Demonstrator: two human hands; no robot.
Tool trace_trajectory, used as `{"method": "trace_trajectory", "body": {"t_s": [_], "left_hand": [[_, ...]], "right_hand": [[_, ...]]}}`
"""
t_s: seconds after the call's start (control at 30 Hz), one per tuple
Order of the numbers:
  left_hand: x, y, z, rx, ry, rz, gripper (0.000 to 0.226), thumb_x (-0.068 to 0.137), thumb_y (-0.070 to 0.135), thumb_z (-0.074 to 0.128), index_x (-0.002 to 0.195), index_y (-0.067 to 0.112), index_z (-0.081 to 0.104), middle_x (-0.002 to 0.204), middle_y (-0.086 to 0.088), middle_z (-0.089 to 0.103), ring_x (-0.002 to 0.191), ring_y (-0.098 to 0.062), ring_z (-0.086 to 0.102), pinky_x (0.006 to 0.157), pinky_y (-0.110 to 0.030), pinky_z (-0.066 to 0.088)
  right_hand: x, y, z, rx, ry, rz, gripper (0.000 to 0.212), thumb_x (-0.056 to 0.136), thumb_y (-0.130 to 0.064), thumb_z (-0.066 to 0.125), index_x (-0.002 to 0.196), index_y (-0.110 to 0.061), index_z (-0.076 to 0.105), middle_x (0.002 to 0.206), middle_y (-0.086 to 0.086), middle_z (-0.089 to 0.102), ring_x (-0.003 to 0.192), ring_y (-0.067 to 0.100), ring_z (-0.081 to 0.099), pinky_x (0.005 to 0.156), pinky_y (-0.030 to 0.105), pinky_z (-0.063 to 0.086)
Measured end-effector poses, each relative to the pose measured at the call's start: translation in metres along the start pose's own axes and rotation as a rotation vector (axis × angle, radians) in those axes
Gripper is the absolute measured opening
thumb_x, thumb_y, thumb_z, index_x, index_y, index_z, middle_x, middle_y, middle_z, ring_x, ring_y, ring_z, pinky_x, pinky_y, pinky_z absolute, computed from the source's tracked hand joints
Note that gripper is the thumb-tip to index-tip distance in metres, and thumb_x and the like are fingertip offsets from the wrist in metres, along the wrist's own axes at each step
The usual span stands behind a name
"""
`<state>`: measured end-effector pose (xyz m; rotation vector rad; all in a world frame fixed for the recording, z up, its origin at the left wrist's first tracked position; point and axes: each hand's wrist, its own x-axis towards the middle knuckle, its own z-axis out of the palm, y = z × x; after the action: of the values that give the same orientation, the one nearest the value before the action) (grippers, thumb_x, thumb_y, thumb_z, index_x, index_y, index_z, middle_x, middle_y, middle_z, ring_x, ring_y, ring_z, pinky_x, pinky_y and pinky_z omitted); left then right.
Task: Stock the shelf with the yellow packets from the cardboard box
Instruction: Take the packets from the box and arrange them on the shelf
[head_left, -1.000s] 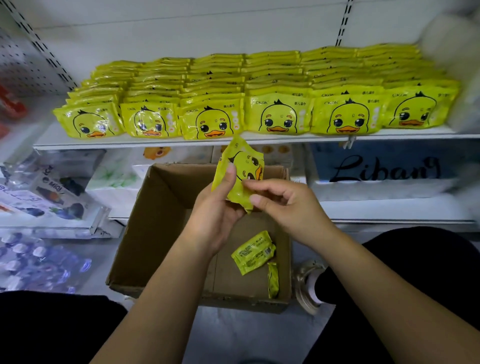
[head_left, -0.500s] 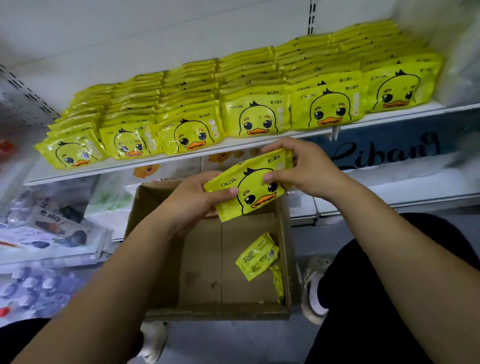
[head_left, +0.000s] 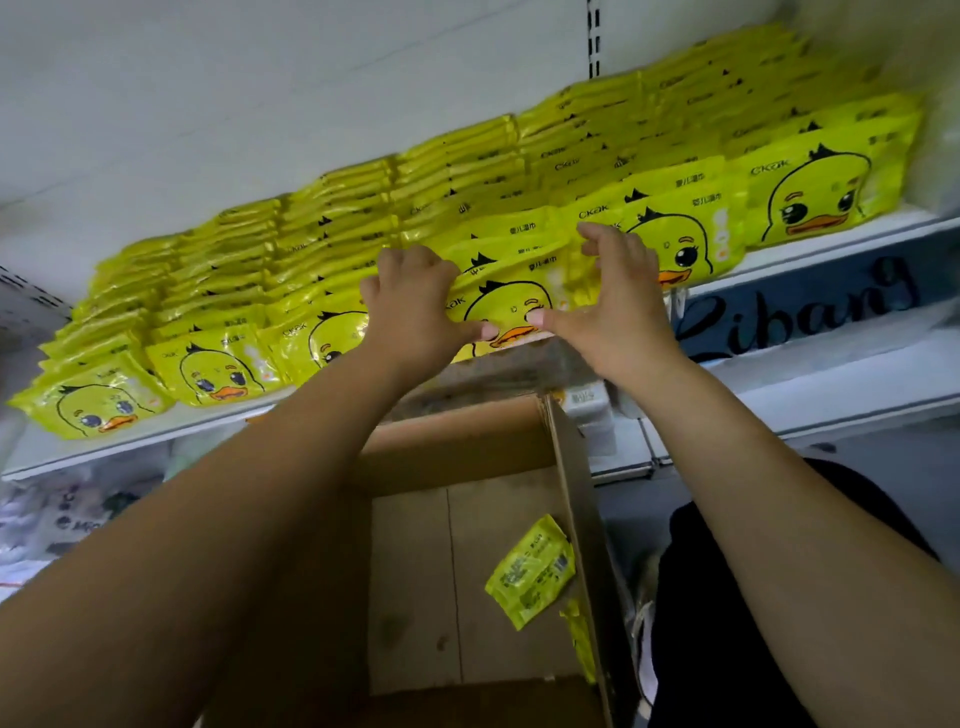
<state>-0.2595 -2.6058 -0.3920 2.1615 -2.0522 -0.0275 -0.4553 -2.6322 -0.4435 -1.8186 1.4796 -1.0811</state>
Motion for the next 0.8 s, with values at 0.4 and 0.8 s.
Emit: {"method": "trace_trajectory", "body": {"t_s": [0.4, 0.8], "left_hand": [[0.041, -0.01, 0.017, 0.189, 0.153, 0.088, 0.066, 0.077, 0.06, 0.078, 0.116, 0.009, 0.063, 0.137, -0.014, 0.04, 0.132, -0.037, 0.034, 0.111, -0.054, 0.02], [-0.009, -0.01, 0.028, -0.142, 0.349, -0.13, 0.077, 0.072, 0.057, 0.083, 0.129, 0.014, 0.056, 0.139, -0.011, 0.044, 0.131, -0.032, 0.039, 0.102, -0.046, 0.026]], "right_hand": [[0.024, 0.001, 0.029, -0.226, 0.118, 0.012, 0.099, 0.07, -0.041, 0.088, 0.15, -0.019, 0.036, 0.142, 0.009, 0.041, 0.131, 0.03, 0.035, 0.101, 0.04, 0.035], [-0.017, 0.002, 0.021, -0.118, 0.159, -0.017, 0.1, 0.068, -0.044, 0.09, 0.148, -0.013, 0.04, 0.14, 0.011, 0.041, 0.129, 0.028, 0.036, 0.103, 0.039, 0.036]]}}
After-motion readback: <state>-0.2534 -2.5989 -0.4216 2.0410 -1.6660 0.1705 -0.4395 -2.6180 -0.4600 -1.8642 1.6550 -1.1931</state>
